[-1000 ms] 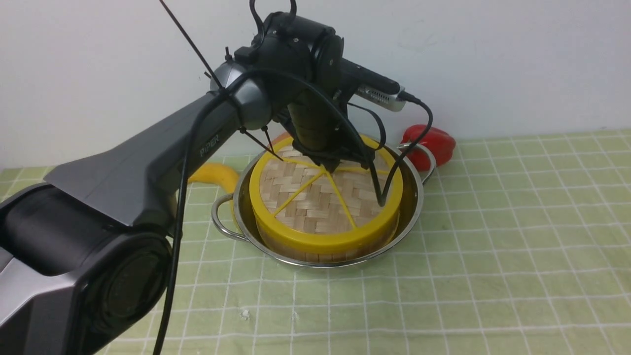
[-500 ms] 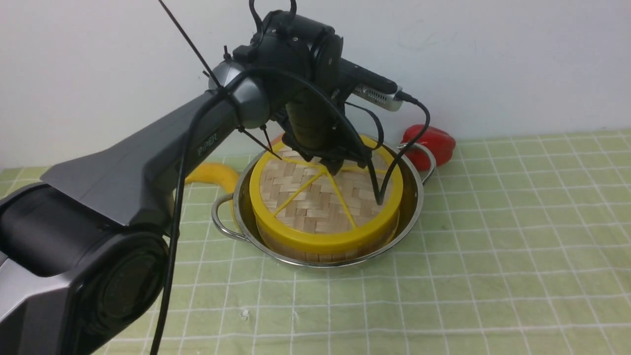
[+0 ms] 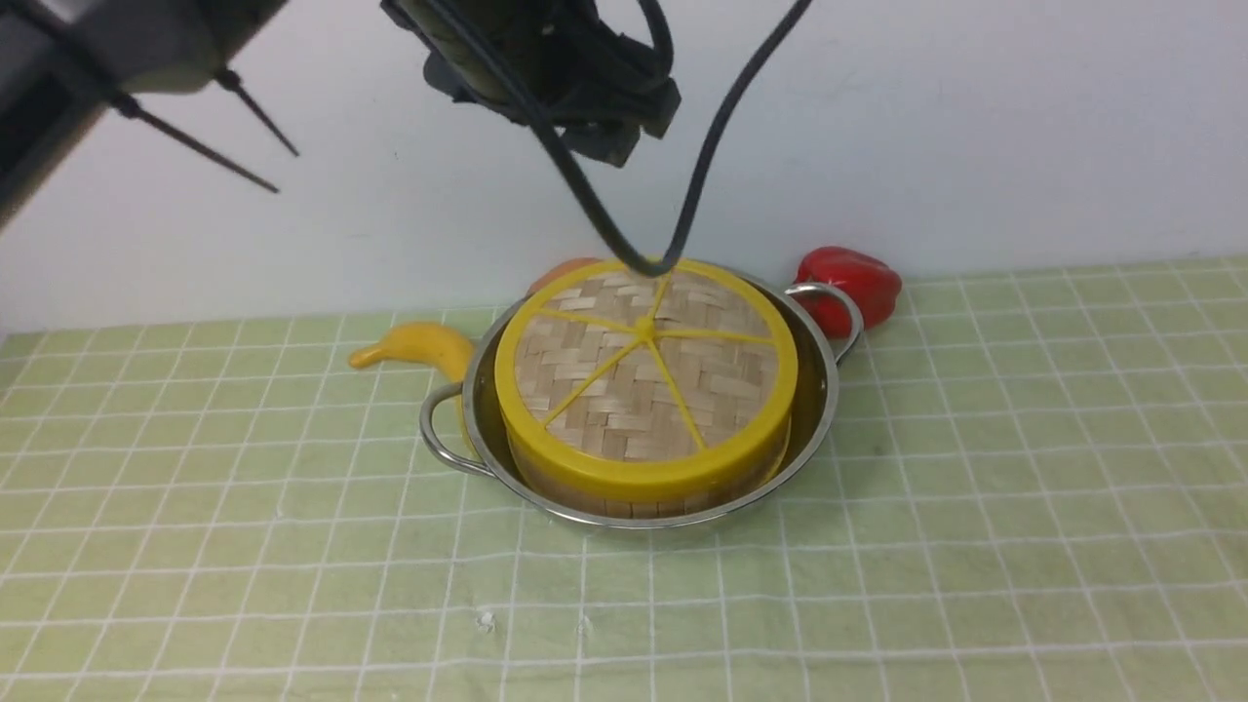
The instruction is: Place the steamer in the pot on the green tablecloth, and put the lid on the steamer.
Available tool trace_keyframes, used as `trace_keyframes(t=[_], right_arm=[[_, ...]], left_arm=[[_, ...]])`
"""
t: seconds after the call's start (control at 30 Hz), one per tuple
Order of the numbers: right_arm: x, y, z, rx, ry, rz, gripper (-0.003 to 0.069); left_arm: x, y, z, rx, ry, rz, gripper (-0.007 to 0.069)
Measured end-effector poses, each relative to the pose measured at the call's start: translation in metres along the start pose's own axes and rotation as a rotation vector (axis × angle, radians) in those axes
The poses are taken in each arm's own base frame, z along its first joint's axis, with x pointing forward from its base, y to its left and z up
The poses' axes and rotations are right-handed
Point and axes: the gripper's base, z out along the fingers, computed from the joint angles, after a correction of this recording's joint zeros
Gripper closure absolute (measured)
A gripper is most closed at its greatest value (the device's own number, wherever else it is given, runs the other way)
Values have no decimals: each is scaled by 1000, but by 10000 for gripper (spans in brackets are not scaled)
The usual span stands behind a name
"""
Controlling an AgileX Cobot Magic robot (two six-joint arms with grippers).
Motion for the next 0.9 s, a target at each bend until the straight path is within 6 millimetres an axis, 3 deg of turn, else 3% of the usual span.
trace_keyframes(t=[0.17, 0.27, 0.37, 0.57, 0.63, 0.8, 0.9], right_arm=[[21, -1, 25, 25, 108, -17, 346], [29, -1, 34, 27, 138, -21, 346], [29, 0, 38, 18, 117, -23, 346], [20, 3, 39, -13, 18, -22, 355], [18, 4, 39, -21, -9, -21, 384], [13, 5, 39, -35, -58, -22, 562], [13, 5, 39, -38, -63, -20, 650]], left_arm=[[50, -9, 0, 67, 144, -22, 524], [91, -15, -1, 98, 245, -27, 631], [124, -18, -6, 120, 265, -37, 647], [186, -21, -33, 123, 9, -61, 646], [208, -23, -33, 121, -50, -70, 646], [257, -26, -35, 117, -171, -77, 646], [273, -27, -38, 119, -174, -79, 643]])
